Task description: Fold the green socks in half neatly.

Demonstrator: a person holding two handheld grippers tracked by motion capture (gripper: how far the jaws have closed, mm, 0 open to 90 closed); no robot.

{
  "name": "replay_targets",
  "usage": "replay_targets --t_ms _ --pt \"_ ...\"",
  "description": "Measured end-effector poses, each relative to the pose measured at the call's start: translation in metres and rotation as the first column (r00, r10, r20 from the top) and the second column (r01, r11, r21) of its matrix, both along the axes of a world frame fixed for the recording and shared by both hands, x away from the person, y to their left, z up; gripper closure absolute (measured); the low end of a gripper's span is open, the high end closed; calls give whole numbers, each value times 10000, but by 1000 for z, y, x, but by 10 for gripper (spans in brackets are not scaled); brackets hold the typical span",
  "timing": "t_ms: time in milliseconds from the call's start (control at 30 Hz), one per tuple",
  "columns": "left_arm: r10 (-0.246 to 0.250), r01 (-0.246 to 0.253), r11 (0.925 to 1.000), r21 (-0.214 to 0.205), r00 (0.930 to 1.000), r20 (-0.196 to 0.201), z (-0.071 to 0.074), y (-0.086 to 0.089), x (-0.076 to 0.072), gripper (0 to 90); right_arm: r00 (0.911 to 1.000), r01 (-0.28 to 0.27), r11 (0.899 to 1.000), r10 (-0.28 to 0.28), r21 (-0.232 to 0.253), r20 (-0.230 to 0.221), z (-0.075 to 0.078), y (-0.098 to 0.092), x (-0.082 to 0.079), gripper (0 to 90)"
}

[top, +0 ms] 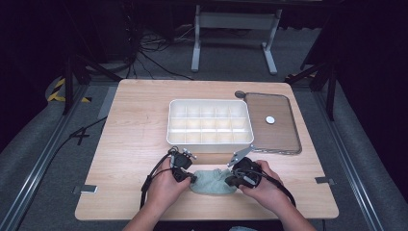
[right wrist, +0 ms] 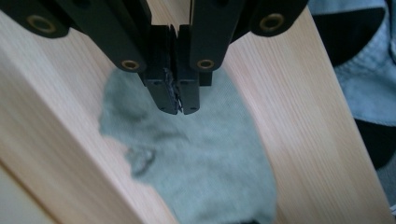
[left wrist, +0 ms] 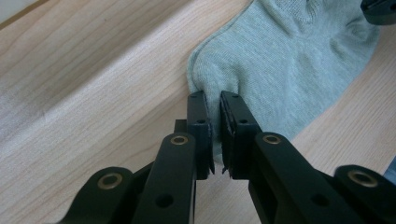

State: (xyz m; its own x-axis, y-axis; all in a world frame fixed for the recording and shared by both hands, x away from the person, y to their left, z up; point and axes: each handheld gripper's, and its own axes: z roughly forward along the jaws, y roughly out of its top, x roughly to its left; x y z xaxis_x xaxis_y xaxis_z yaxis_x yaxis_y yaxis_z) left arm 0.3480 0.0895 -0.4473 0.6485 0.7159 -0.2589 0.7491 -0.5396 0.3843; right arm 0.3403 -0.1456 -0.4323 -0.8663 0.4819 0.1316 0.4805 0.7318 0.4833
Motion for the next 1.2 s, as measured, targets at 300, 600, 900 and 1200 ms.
replay_targets --t_ms 300,600,900,1200 --pt "-42 42 10000 43 10000 -12 3 0 -2 832 9976 -312 9978 275 587 631 -7 27 -8 889" --pt "70 -69 9993 -373 10000 18 8 2 -3 833 9947 -555 9977 519 387 892 -24 34 -10 895" --pt "-102 118 9968 -788 9997 201 19 3 -5 833 9938 -688 9966 644 462 906 -25 33 -10 896" --pt "-271 274 9966 -779 9996 46 25 2 -6 834 9961 -469 9960 410 754 781 -17 21 -8 868"
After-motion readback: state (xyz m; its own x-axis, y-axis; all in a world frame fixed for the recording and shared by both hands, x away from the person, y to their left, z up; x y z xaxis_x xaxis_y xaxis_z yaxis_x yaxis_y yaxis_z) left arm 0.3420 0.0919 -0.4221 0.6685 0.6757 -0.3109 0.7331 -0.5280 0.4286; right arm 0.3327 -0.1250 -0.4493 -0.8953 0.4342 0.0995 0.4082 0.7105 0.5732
